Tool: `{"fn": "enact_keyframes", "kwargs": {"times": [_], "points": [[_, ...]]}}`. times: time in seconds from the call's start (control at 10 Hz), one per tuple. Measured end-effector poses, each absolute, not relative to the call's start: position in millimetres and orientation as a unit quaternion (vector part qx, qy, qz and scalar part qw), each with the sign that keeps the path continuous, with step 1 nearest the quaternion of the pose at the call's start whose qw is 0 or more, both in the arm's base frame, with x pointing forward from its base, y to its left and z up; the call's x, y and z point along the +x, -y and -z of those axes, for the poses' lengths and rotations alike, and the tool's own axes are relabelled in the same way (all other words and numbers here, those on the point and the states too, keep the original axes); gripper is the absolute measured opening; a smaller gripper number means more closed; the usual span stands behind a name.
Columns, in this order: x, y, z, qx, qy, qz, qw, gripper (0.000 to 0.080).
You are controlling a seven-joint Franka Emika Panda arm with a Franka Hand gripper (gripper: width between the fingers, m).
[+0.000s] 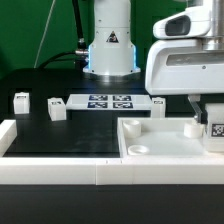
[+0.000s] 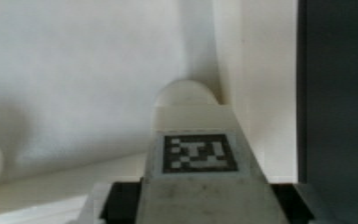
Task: Assemble one leg
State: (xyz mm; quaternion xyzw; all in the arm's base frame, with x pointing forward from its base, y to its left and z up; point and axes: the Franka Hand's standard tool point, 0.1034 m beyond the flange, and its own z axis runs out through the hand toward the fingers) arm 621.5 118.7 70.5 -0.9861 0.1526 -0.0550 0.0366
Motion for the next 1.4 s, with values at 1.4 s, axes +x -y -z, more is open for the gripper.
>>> {"fn": "enact_keyframes", "kwargs": {"times": [1.4], "points": [[619.0, -121.2, -68.8, -0.728, -0.682, 0.008, 0.078, 0.0567]]}}
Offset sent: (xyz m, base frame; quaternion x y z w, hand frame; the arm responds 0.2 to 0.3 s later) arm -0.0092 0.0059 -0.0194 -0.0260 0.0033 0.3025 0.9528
